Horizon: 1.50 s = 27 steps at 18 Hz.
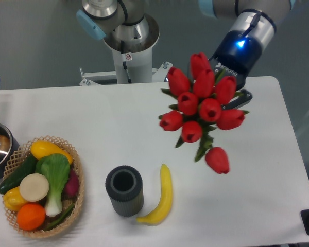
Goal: Insert the flowers into the vase
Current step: 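Carry the red tulip bunch with the gripper over the grey vase, then lower the tulip stems into the grey vase opening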
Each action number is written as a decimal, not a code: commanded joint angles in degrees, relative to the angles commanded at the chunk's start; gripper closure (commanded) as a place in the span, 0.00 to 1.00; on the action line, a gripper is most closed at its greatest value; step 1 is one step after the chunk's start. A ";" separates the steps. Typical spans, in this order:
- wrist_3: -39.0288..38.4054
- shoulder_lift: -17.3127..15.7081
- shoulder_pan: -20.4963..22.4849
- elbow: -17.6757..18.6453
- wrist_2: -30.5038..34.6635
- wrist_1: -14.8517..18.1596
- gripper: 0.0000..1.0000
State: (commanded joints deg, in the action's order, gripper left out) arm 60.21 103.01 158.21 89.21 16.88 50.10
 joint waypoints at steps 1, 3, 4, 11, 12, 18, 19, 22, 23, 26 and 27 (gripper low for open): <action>0.00 0.52 -1.23 -0.18 0.00 -0.09 0.73; 0.09 0.70 -1.77 -0.18 -0.09 -0.44 0.73; 0.35 0.97 -1.94 -0.61 -0.18 -0.79 0.73; 0.35 3.25 -6.86 -1.15 -2.73 -4.57 0.73; 0.35 3.43 -7.65 -1.15 -2.73 -4.57 0.73; 2.19 6.07 -9.24 -1.32 -9.30 -5.71 0.73; 2.54 6.15 -9.06 -1.41 -10.97 -5.71 0.73; 6.48 8.61 -8.97 -1.41 -14.84 -5.71 0.73; 8.24 9.66 -9.15 -1.67 -15.72 -5.71 0.73; 8.70 10.72 -9.33 -2.11 -16.08 -5.63 0.73; 8.96 10.81 -9.33 -2.11 -16.08 -5.71 0.73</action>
State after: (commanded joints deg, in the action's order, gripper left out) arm 69.17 113.82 148.89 87.10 0.79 44.39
